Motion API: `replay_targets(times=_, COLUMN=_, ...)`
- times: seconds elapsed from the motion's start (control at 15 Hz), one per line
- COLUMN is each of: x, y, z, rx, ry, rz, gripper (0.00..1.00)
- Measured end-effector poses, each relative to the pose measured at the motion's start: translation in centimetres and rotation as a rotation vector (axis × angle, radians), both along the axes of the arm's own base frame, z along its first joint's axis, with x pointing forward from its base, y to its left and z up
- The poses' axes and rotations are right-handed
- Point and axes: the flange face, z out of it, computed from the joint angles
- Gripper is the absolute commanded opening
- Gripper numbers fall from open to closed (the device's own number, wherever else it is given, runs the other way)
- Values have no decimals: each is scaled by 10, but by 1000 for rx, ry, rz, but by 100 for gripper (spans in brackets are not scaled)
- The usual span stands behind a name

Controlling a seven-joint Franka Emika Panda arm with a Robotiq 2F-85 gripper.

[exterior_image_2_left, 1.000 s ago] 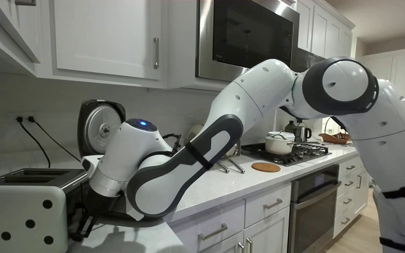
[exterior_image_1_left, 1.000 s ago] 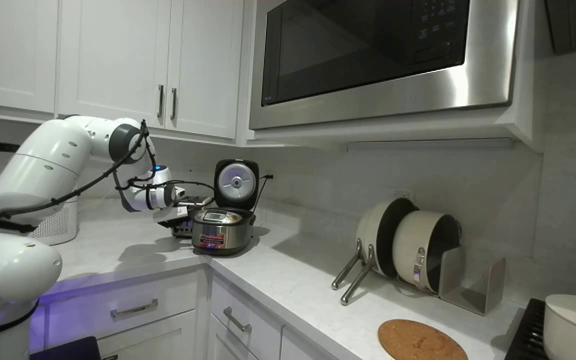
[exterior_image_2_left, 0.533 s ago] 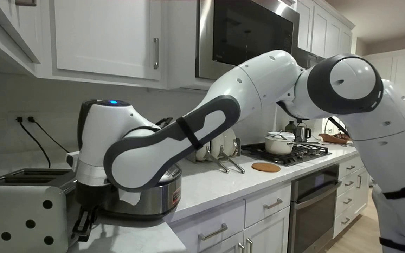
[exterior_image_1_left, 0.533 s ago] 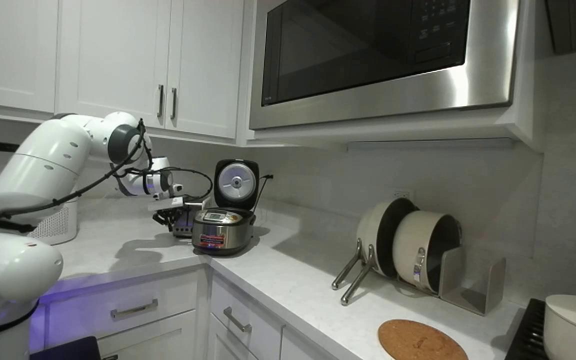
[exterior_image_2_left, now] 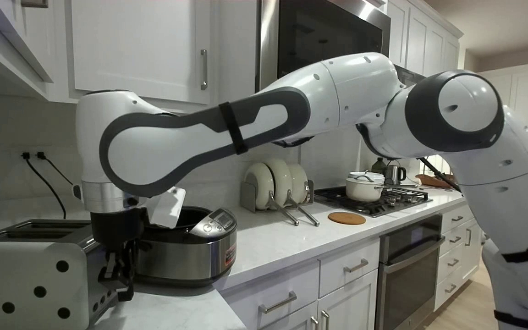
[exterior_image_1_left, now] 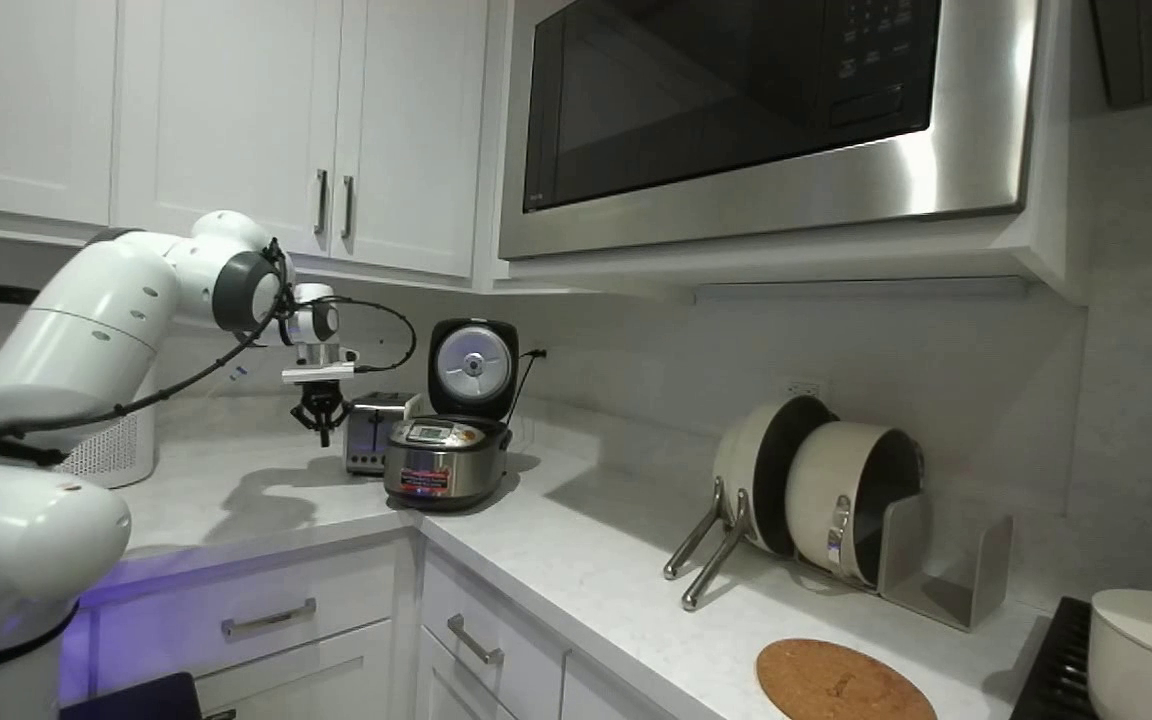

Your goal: Push the lever on the toaster upwards

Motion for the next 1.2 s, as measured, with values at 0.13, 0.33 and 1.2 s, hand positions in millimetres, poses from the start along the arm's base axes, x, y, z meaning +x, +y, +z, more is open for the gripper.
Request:
replay_targets(times=0.13, x=0, y=1, z=7, rx=-1, ry=60, rz=-25, gripper=0)
replay_targets(times=0.33, x=2, y=4, z=22, rx=40, ry=134, rz=-58, gripper=0)
replay_targets(times=1.2, x=-53, y=-15, z=90, rx=203, ry=346, rz=-222, gripper=87)
